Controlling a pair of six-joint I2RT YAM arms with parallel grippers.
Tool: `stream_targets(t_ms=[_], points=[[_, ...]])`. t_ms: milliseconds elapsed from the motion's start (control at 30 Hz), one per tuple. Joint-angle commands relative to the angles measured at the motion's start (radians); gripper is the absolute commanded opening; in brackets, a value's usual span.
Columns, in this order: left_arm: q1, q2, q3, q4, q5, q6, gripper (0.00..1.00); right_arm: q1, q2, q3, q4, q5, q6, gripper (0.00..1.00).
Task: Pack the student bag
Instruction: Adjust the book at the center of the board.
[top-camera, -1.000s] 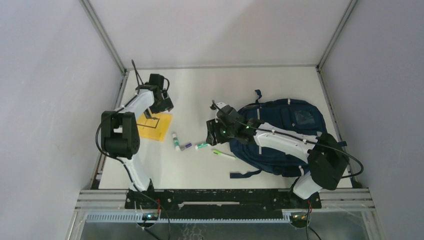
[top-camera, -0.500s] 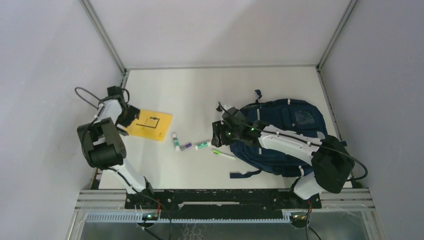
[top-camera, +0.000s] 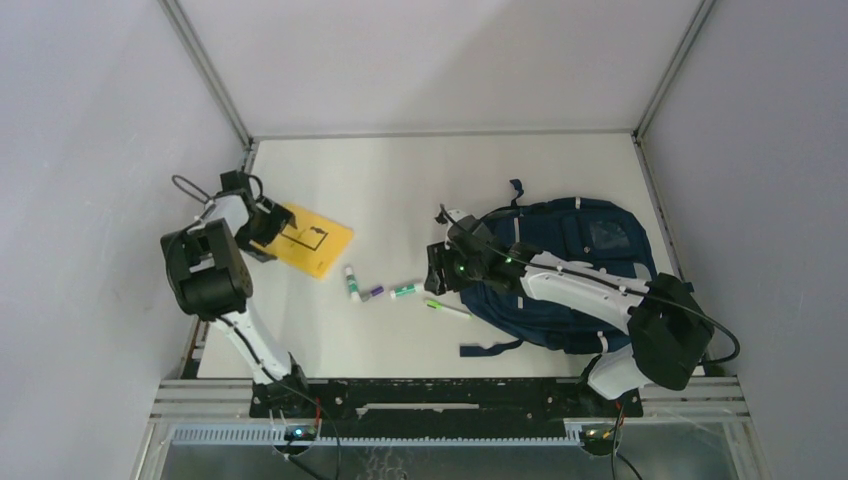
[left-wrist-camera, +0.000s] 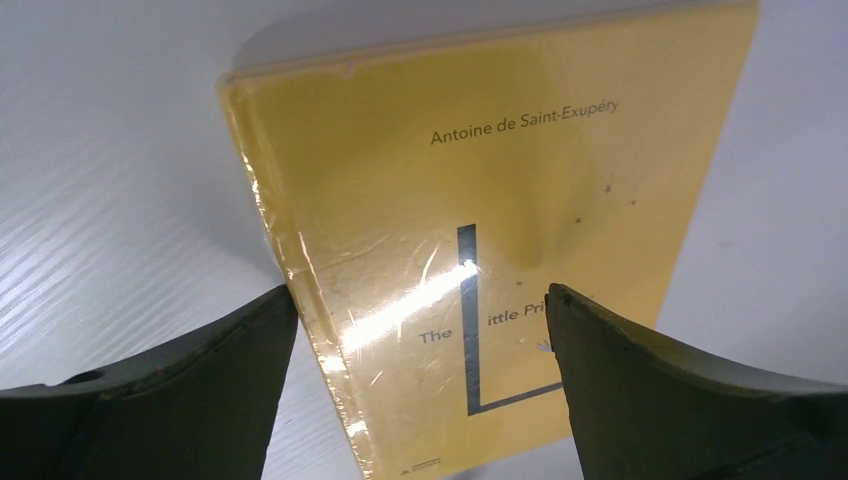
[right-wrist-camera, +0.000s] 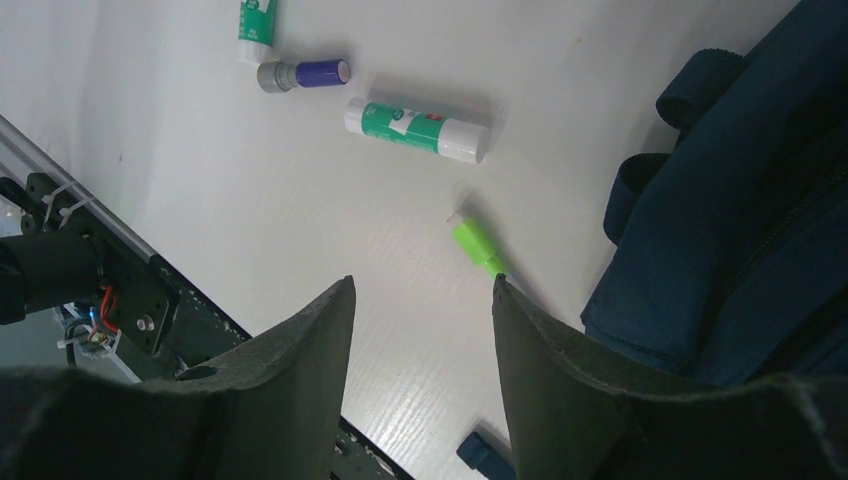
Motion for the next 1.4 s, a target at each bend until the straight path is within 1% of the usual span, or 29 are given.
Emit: stream_targets(t_ms=[0,67,167,233,267,467,500,567,633,700,767,800,867,1000,1067,1167,1267,1367], points=[[-0.063,0.066,0.157,0.033,0.189,0.231,0.97,-0.012,-0.040,-0.003,0.029,0.013,0.014,0.61],[-0.090,0.099,0.228,0.011,0.253,0.314,0.97,-0.013,-0.043,-0.003,0.030,0.014,0.017,0.61],[-0.141,0.174,0.355,-0.064,0.288,0.414,0.97,-0.014,-0.049,-0.003,0.028,0.018,0.019,0.61],[-0.174,0.217,0.437,-0.113,0.327,0.452,0.97,-0.015,-0.054,-0.003,0.022,0.026,0.018,0.61],[-0.190,0.232,0.464,-0.116,0.353,0.461,0.97,-0.016,-0.056,-0.003,0.019,0.027,0.017,0.61],[-0.305,0.315,0.630,-0.114,0.377,0.457,0.97,-0.033,-0.080,-0.020,0.007,0.034,0.018,0.61],[-0.311,0.338,0.667,-0.123,0.390,0.451,0.96,-0.036,-0.087,-0.024,0.004,0.036,0.020,0.61],[-0.356,0.386,0.750,-0.155,0.410,0.443,0.95,-0.043,-0.105,-0.033,-0.001,0.039,0.023,0.61],[-0.373,0.402,0.789,-0.164,0.406,0.441,0.94,-0.052,-0.122,-0.047,-0.005,0.042,0.027,0.62],[-0.387,0.373,0.784,-0.153,0.346,0.432,0.96,-0.063,-0.132,-0.061,-0.004,0.040,0.031,0.62],[-0.374,0.328,0.764,-0.151,0.242,0.381,0.98,-0.072,-0.135,-0.070,-0.002,0.033,0.033,0.62],[-0.358,0.310,0.753,-0.157,0.196,0.348,0.99,-0.076,-0.135,-0.071,-0.001,0.028,0.032,0.62],[-0.298,0.279,0.707,-0.158,0.165,0.268,1.00,-0.081,-0.130,-0.071,0.003,0.020,0.029,0.62],[-0.196,0.185,0.534,-0.084,0.068,0.171,1.00,-0.089,-0.117,-0.071,0.033,-0.007,0.021,0.62],[-0.152,0.153,0.442,-0.037,0.059,0.127,1.00,-0.094,-0.106,-0.071,0.050,-0.023,0.019,0.62],[-0.114,0.153,0.396,-0.012,0.036,0.080,1.00,-0.098,-0.092,-0.063,0.055,-0.042,0.023,0.62],[-0.103,0.212,0.431,-0.012,0.059,0.080,1.00,-0.098,-0.093,-0.061,0.053,-0.041,0.022,0.62],[-0.107,0.302,0.524,-0.041,0.113,0.131,1.00,-0.101,-0.099,-0.061,0.043,-0.034,0.021,0.62]])
